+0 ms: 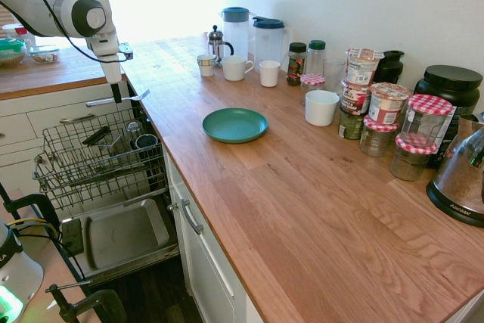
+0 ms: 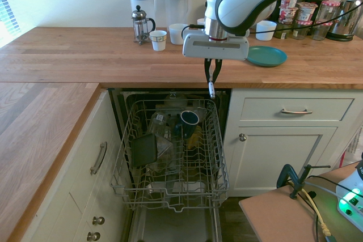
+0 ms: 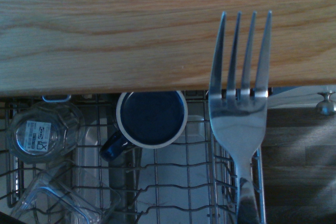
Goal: Put the fork in the dishwasher
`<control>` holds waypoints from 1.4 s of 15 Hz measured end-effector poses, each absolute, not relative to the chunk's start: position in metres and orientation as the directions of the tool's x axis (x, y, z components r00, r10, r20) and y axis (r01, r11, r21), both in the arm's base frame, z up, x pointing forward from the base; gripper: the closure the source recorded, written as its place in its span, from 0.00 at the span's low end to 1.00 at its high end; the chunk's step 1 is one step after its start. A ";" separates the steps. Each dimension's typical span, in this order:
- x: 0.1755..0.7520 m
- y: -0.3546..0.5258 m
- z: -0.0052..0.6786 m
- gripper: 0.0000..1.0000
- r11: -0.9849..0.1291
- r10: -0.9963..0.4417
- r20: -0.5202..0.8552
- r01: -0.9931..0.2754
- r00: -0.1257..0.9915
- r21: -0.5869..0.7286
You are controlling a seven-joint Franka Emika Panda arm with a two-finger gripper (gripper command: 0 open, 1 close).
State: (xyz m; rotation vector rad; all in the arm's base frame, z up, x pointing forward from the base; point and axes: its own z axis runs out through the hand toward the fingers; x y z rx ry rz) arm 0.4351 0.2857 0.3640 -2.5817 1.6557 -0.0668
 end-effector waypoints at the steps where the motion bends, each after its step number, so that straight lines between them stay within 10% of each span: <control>1: 0.432 0.294 0.357 1.00 -0.427 -0.903 -0.008 -0.901 0.429 -0.083; 21: 0.366 0.373 0.121 1.00 -0.499 -0.867 -0.030 -0.866 0.498 0.033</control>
